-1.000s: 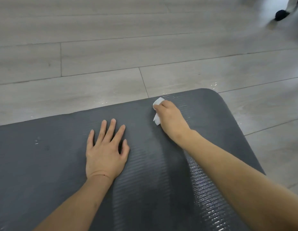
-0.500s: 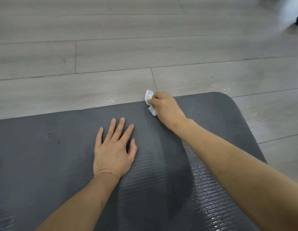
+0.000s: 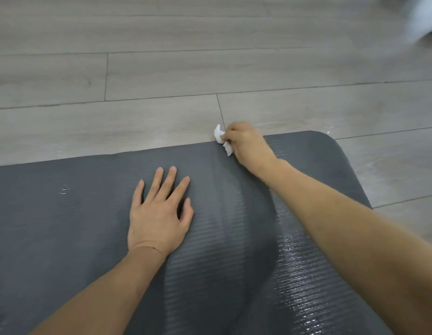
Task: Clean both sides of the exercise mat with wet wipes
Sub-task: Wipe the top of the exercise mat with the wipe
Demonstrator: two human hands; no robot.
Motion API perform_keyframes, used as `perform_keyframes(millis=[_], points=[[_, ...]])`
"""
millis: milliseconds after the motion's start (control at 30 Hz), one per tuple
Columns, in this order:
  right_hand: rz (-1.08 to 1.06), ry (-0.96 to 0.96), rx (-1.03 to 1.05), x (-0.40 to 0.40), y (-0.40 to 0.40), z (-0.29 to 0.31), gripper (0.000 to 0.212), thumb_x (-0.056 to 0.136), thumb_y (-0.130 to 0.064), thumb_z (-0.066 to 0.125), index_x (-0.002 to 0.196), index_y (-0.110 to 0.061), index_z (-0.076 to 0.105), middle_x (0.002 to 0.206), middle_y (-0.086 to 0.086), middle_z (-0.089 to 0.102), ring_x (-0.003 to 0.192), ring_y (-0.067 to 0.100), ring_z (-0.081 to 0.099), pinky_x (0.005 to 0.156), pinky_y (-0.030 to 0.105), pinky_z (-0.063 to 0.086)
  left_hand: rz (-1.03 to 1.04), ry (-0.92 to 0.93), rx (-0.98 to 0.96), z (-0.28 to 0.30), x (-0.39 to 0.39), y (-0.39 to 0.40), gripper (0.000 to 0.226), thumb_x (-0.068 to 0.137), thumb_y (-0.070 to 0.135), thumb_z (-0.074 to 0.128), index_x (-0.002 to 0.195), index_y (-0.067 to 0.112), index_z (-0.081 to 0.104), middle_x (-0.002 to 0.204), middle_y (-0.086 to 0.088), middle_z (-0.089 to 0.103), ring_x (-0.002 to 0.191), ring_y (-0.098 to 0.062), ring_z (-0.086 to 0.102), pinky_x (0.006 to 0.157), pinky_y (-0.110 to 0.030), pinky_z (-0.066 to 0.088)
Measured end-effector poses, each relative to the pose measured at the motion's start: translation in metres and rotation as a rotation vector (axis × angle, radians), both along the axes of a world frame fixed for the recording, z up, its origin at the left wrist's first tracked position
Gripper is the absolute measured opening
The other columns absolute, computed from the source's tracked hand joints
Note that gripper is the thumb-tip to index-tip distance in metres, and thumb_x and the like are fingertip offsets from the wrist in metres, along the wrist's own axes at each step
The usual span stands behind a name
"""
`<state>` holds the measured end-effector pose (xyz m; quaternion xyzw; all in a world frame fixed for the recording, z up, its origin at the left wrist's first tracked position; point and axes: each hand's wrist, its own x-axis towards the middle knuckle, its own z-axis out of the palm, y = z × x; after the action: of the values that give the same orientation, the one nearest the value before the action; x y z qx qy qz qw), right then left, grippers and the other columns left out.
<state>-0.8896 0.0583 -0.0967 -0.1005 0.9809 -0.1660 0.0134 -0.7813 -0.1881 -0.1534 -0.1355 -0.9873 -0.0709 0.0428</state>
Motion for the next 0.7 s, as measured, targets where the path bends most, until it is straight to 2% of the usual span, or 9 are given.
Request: perform_keyframes(millis=[100, 233, 300, 333, 400, 467, 567, 633, 700], points=[[0.151, 0.022, -0.007, 0.084, 0.018, -0.011, 0.02, 0.097, -0.007, 0.053, 0.102, -0.012, 0.071, 0.101, 0.001, 0.065, 0.094, 0.021, 0.057, 0.08, 0.03, 0.04, -0.006, -0.005, 0.002, 0.0, 0.001, -0.001, 0.056, 0.102, 0.05, 0.03, 0.153, 0.035, 0.048, 0.167, 0.004, 0.032, 0.158, -0.019, 0.021, 0.127, -0.051, 0.016], [0.427, -0.121, -0.111, 0.209, 0.051, -0.002, 0.034, 0.086, 0.014, 0.061, 0.107, -0.012, 0.068, 0.109, -0.004, 0.063, 0.092, 0.017, 0.057, 0.08, 0.028, 0.05, -0.05, 0.026, 0.019, 0.0, 0.001, 0.001, 0.054, 0.102, 0.046, 0.035, 0.151, 0.033, 0.052, 0.165, 0.003, 0.035, 0.157, -0.021, 0.025, 0.127, -0.052, 0.019], [0.457, -0.051, -0.071, 0.175, 0.056, 0.0, 0.013, 0.097, -0.001, 0.06, 0.099, -0.012, 0.066, 0.1, -0.004, 0.061, 0.089, 0.015, 0.054, 0.08, 0.029, 0.049, -0.088, 0.033, 0.029, 0.001, 0.001, 0.002, 0.053, 0.102, 0.045, 0.036, 0.15, 0.032, 0.053, 0.164, 0.004, 0.037, 0.156, -0.02, 0.027, 0.127, -0.05, 0.02], [0.419, -0.007, -0.057, 0.141, 0.051, 0.003, 0.012, 0.1, -0.008, 0.058, 0.091, -0.013, 0.065, 0.092, -0.004, 0.059, 0.086, 0.013, 0.051, 0.08, 0.03, 0.048, -0.1, 0.038, 0.031, 0.001, 0.001, 0.001, 0.052, 0.102, 0.045, 0.037, 0.15, 0.032, 0.054, 0.164, 0.005, 0.037, 0.156, -0.019, 0.028, 0.127, -0.05, 0.02], [0.295, 0.138, -0.027, 0.059, 0.045, -0.005, 0.026, 0.1, -0.012, 0.055, 0.075, -0.012, 0.062, 0.079, 0.0, 0.055, 0.077, 0.017, 0.049, 0.07, 0.036, 0.045, -0.11, 0.055, 0.041, 0.0, 0.001, 0.0, 0.052, 0.102, 0.045, 0.039, 0.149, 0.032, 0.054, 0.163, 0.005, 0.039, 0.155, -0.019, 0.029, 0.127, -0.049, 0.021], [0.105, 0.227, -0.004, -0.002, 0.043, -0.009, 0.031, 0.095, -0.012, 0.046, 0.07, -0.006, 0.063, 0.077, 0.009, 0.056, 0.073, 0.029, 0.053, 0.064, 0.035, 0.04, -0.121, 0.063, 0.039, 0.0, 0.001, 0.0, 0.052, 0.101, 0.045, 0.041, 0.149, 0.032, 0.054, 0.162, 0.004, 0.04, 0.154, -0.019, 0.031, 0.127, -0.049, 0.021], [0.04, 0.094, 0.057, 0.027, 0.046, -0.011, 0.023, 0.091, 0.0, 0.05, 0.096, -0.006, 0.072, 0.098, 0.012, 0.062, 0.092, 0.032, 0.057, 0.077, 0.038, 0.046, -0.123, 0.058, 0.025, 0.0, 0.0, 0.0, 0.053, 0.101, 0.047, 0.039, 0.15, 0.032, 0.054, 0.163, 0.005, 0.04, 0.154, -0.018, 0.03, 0.127, -0.049, 0.021], [0.086, 0.034, 0.036, 0.109, 0.065, -0.009, 0.024, 0.097, -0.004, 0.052, 0.111, -0.011, 0.07, 0.108, 0.008, 0.063, 0.099, 0.025, 0.058, 0.089, 0.038, 0.048, -0.119, 0.039, 0.013, 0.001, -0.001, 0.0, 0.053, 0.102, 0.048, 0.036, 0.15, 0.033, 0.053, 0.163, 0.005, 0.038, 0.155, -0.018, 0.029, 0.127, -0.049, 0.021], [0.163, 0.002, -0.038, 0.195, 0.083, -0.006, 0.022, 0.101, -0.012, 0.053, 0.116, -0.016, 0.068, 0.112, 0.003, 0.063, 0.098, 0.019, 0.06, 0.089, 0.032, 0.05, -0.114, 0.033, 0.008, 0.001, 0.0, 0.0, 0.054, 0.102, 0.048, 0.036, 0.15, 0.033, 0.053, 0.163, 0.005, 0.038, 0.155, -0.019, 0.03, 0.127, -0.05, 0.021]])
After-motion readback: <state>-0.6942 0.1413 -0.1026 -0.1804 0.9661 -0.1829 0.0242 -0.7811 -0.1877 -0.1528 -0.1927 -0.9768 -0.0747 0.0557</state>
